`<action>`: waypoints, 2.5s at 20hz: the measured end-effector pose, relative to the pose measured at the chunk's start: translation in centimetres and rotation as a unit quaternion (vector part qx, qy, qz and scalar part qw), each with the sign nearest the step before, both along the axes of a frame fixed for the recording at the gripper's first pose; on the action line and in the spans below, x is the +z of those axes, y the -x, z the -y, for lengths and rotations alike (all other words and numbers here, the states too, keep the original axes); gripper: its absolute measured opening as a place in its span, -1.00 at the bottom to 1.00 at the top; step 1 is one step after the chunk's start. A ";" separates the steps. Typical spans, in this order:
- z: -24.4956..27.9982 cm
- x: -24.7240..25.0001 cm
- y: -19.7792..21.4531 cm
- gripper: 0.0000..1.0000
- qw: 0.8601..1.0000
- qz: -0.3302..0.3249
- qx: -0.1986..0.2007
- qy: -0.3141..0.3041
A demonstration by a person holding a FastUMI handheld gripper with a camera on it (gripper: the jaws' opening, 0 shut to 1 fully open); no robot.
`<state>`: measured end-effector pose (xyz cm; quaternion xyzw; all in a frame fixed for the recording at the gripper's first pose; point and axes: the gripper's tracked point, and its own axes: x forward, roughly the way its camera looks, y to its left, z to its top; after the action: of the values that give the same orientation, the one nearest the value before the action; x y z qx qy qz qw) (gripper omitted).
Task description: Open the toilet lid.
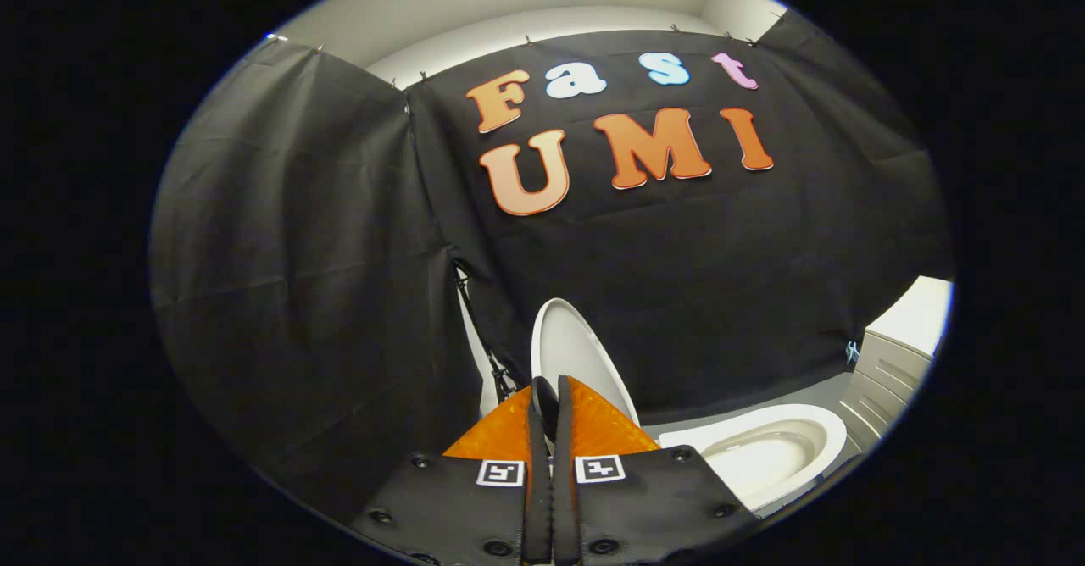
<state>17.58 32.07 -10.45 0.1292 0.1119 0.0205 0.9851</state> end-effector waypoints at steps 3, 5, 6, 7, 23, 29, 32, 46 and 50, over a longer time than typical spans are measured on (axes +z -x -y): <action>-2.0 -0.4 -0.1 -0.83 1.000 -0.007 0.011 0.025; -2.4 -0.6 0.2 -0.83 0.999 -0.012 0.016 0.040; -2.2 -0.6 0.4 -0.83 0.999 -0.016 0.016 0.049; -1.4 -0.3 0.5 -0.83 0.998 -0.018 0.011 0.059; 11.9 11.7 6.1 0.46 0.997 0.051 -0.026 0.054; 21.0 13.5 9.2 0.98 0.993 0.056 -0.040 0.092; 24.7 13.8 9.9 0.98 0.992 0.055 -0.042 0.102; 30.1 15.6 10.5 0.98 0.992 0.079 -0.054 0.087; 28.1 16.4 11.0 0.98 0.992 0.089 -0.041 0.080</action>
<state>6.55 3.95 5.91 0.0517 0.0196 -0.0171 0.9983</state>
